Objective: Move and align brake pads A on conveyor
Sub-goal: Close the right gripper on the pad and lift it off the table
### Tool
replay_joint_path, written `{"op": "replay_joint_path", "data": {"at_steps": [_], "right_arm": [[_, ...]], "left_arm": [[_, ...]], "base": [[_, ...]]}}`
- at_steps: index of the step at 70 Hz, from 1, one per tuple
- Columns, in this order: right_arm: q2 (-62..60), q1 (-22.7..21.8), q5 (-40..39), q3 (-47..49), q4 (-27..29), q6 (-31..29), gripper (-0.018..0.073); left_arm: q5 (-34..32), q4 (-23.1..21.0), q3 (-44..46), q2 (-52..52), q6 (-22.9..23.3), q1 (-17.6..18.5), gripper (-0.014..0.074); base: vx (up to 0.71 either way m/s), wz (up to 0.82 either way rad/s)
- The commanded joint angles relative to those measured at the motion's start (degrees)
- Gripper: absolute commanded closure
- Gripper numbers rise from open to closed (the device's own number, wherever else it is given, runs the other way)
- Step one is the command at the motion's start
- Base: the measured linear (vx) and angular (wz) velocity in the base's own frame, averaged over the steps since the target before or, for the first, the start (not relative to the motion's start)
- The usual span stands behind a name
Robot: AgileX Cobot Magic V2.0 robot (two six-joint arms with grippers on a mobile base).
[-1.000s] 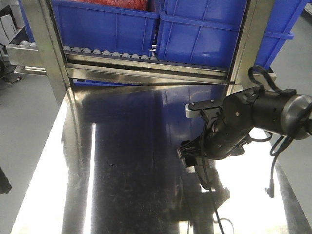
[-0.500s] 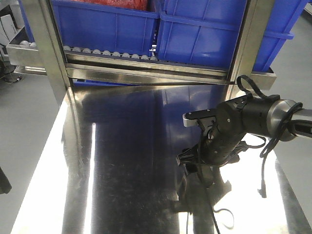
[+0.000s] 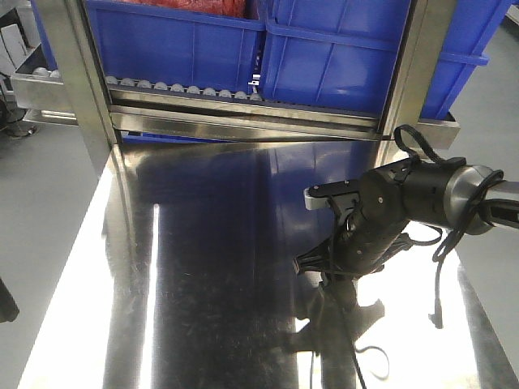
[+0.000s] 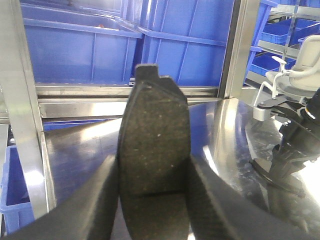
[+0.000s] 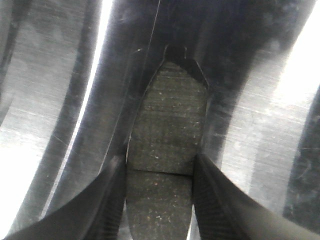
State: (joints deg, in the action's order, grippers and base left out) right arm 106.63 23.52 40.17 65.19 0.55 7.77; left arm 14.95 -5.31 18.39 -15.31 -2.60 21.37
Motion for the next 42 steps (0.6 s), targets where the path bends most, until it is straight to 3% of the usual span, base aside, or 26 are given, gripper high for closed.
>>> {"op": "replay_joint_path", "data": {"at_steps": [1, 24, 42], "right_arm": [[-2.5, 0.0, -1.4, 1.7, -0.6, -0.4, 0.0417], [-2.8, 0.0, -2.8, 1.6, -1.3, -0.4, 0.0526], [-11.2, -0.1, -13.8, -5.6, -1.8, -0.3, 0.0526]], "left_arm": [[-6.0, -0.5, 1.5, -0.3, 0.1, 0.4, 0.0594], [-6.0, -0.5, 1.5, -0.3, 0.1, 0.4, 0.0594], [-6.0, -0.5, 1.5, -0.3, 0.1, 0.4, 0.0594]], "base": [[0.0, 0.0], [0.0, 0.0], [0.0, 0.0]]}}
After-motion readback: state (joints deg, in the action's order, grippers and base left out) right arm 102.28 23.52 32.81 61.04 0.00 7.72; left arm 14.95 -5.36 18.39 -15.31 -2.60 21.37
